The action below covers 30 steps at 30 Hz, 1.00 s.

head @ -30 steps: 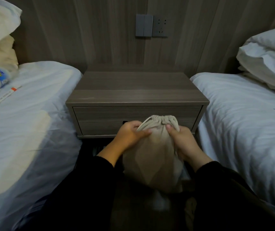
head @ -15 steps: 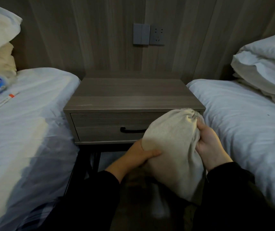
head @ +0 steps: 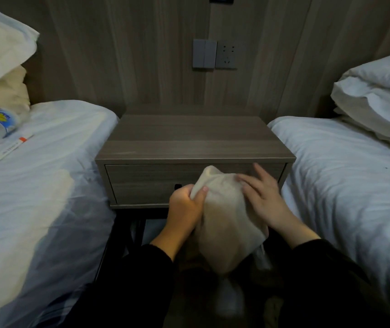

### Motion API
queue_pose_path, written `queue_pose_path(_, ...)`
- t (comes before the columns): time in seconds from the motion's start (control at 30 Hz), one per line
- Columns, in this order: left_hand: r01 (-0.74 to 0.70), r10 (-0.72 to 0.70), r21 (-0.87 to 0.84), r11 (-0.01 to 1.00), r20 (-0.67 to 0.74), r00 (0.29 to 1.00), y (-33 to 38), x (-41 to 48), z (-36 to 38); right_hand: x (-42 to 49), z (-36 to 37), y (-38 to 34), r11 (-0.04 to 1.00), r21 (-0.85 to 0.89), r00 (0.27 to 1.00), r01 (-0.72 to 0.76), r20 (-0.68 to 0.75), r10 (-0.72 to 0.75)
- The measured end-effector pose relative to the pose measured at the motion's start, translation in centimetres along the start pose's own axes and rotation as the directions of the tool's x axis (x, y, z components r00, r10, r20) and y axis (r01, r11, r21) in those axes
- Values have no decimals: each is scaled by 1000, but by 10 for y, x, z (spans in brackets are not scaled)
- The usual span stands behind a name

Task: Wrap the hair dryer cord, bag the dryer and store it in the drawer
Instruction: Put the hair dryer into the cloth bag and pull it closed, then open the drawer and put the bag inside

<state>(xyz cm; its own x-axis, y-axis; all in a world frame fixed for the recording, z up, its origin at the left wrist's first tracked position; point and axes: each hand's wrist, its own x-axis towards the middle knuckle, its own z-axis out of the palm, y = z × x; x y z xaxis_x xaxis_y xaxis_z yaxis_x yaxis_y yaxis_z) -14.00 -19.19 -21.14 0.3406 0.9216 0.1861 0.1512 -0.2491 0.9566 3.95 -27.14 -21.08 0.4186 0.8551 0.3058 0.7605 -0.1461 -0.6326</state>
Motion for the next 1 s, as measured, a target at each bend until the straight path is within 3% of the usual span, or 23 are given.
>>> queue_pose_path(0.03,-6,6,-7,1000,5,1000,2,0,0,-2,0,-8,1000,16,991,14,131,-16)
queue_pose_path(0.13,-2,2,-36,999,-15,1000,6,0,0,-12,0,-22,944,231,856,-237,510,90)
queue_pose_path(0.37,16,-18,-61,998,-39,999,8,-1,-1,-9,-3,-12,916,259,726,-305,686,48)
queue_pose_path(0.63,22,-32,-102,995,-94,995,5,6,-5,-14,-2,-26,915,299,743,-271,670,1)
queue_pose_path(0.73,37,-46,-94,995,-94,994,4,11,-7,-17,3,-25,898,334,794,-286,608,26)
queue_pose_path(0.83,73,-77,-114,991,-35,996,4,16,-8,-19,6,-22,831,410,824,-376,558,97)
queue_pose_path(0.93,109,-89,-158,982,129,988,9,25,-13,-19,6,-17,741,495,830,-453,538,148)
queue_pose_path(1.0,161,-138,-190,969,128,982,13,36,-19,-16,1,-12,686,548,841,-479,511,180)
